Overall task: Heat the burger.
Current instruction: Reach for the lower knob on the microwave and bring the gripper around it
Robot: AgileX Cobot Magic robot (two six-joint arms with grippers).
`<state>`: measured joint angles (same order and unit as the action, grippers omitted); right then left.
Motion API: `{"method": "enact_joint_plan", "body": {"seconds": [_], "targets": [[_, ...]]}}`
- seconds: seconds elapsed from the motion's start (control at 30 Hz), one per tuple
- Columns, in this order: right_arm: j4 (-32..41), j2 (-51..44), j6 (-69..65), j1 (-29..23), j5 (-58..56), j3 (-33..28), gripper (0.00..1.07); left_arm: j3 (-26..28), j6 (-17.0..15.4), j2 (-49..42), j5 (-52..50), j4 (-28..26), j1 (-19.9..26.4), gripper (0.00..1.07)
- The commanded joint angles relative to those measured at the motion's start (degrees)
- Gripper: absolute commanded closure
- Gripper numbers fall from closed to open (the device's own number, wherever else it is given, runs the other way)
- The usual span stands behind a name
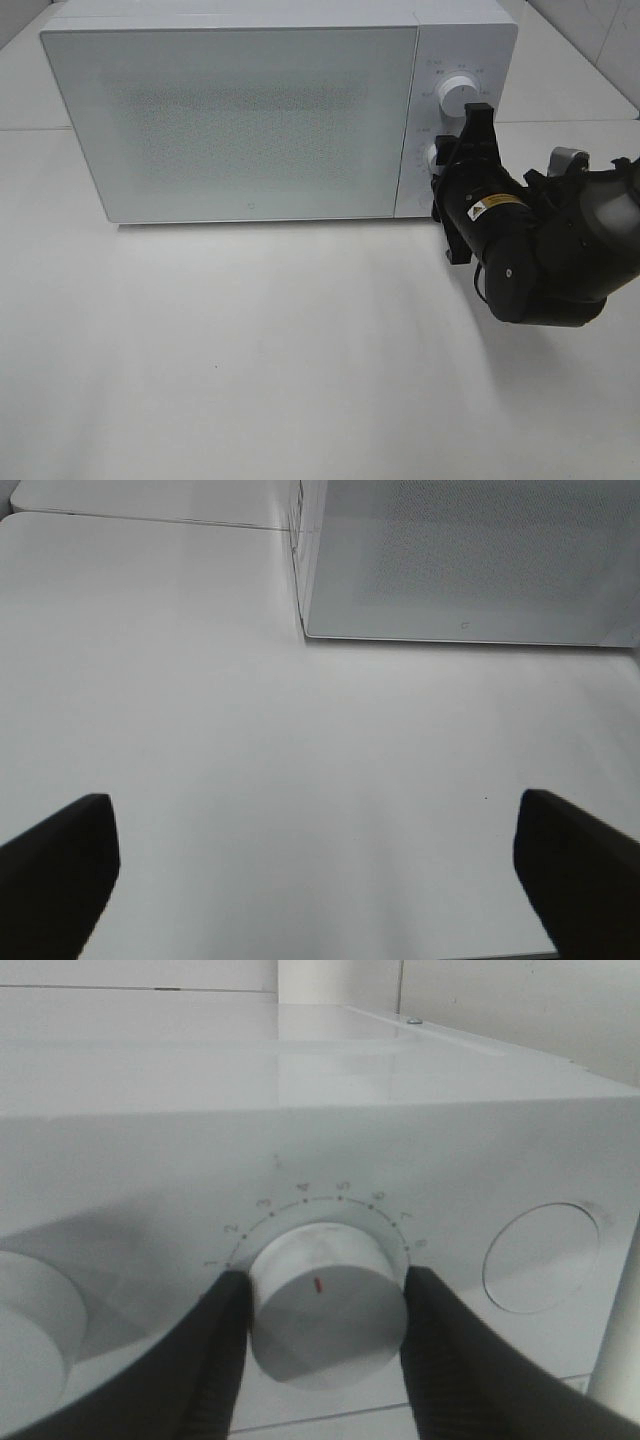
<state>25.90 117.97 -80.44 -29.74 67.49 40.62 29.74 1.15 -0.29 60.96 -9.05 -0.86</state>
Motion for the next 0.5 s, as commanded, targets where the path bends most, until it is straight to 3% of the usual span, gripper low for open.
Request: {"method": "enact_joint_plan", "body": {"seconds": [0.03,0.23,0.5], "targets": [[-11.7,-0.8,-0.2,-0.3,14.7,2.6,1.07,-0.2,-0.3,-0.7,-0.2,-0.5,0.3,0.06],[-11.6,-0.8,0.2,-0.3,14.7,2.6,1.04,-0.2,-0.3,-0.7,-0.2,-0.5,0.3,0.06],[-9.5,-0.8,4.3,-0.3,14.7,2.6,0.9,-0.2,-0.3,-0.7,-0.2,-0.5,0.3,0.06]]}}
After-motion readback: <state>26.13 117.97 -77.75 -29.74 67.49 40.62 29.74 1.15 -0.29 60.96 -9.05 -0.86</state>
